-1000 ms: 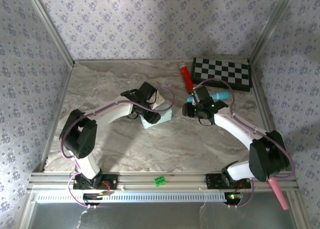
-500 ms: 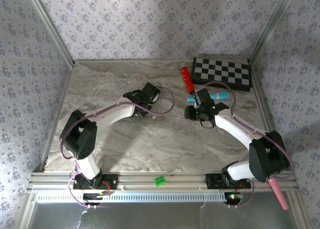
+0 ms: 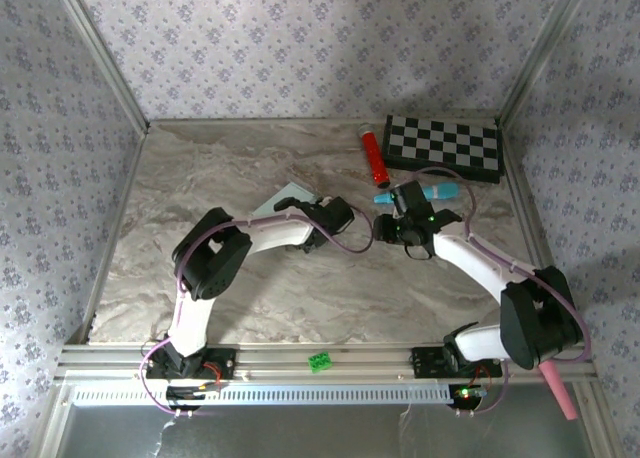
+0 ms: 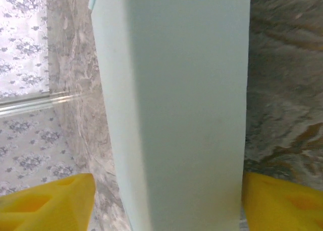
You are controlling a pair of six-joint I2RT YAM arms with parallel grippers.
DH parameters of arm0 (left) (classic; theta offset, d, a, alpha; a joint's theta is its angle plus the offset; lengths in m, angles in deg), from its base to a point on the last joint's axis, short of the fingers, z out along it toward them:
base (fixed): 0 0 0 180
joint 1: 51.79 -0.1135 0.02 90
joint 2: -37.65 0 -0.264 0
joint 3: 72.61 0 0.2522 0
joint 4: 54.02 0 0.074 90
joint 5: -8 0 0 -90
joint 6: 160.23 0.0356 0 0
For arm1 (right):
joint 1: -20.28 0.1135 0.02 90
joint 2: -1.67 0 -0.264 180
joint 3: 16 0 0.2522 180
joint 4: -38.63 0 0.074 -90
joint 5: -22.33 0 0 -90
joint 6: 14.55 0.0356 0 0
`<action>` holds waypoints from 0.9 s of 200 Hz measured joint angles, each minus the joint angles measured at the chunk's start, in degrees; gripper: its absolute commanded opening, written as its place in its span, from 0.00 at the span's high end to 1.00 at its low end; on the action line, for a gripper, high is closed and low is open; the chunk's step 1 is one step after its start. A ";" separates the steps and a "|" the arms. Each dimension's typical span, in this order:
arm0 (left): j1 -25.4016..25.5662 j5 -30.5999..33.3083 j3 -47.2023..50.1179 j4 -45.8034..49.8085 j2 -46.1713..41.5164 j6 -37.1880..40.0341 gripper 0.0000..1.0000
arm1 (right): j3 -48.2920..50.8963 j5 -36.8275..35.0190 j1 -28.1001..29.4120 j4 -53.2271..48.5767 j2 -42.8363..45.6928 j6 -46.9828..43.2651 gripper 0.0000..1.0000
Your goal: Fold the paper box
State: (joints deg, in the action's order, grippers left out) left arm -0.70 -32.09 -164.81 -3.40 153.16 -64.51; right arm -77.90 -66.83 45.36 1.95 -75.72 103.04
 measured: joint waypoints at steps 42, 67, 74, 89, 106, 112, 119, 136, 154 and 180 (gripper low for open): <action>-0.11 -10.05 -0.59 0.92 -4.17 -1.86 0.06 | 0.66 -0.04 -0.66 0.33 0.02 -0.15 0.50; -2.97 -21.11 1.75 -1.86 -13.46 -4.07 0.02 | 0.66 -1.20 -1.33 0.39 -0.20 -0.59 0.50; -4.68 -23.96 2.93 -2.89 -16.37 -4.98 0.00 | 0.66 -1.92 -1.75 0.42 -0.39 -1.01 0.50; -10.51 -29.51 6.08 -5.64 -22.88 -7.45 0.00 | 0.63 -3.91 -2.97 0.42 -1.20 -1.95 0.50; -19.17 -33.14 10.25 -8.94 -28.55 -10.60 0.00 | 0.52 -6.88 -4.96 0.44 -2.19 -3.08 0.50; -22.56 -33.86 11.93 -10.23 -30.10 -11.74 0.00 | 0.46 -8.20 -5.84 0.52 -2.43 -3.50 0.49; -25.57 -34.16 13.64 -11.34 -31.30 -12.74 0.00 | 0.44 -9.62 -6.80 0.83 -2.56 -3.96 0.48; -32.04 -33.62 17.92 -13.57 -33.40 -14.67 0.00 | 0.44 -13.18 -9.20 2.38 -2.56 -5.38 0.44; -36.81 -31.54 21.70 -16.44 -34.12 -15.30 0.00 | 1.25 -16.04 -11.87 6.62 -2.47 -7.02 0.39; -42.73 -30.95 27.67 -23.98 -34.21 -15.02 0.00 | 4.94 -16.04 -16.74 14.56 -1.88 -9.77 0.38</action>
State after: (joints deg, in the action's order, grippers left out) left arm -43.43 -63.04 -137.14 -27.38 118.95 -79.53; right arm -72.96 -82.87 28.62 16.51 -77.60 93.27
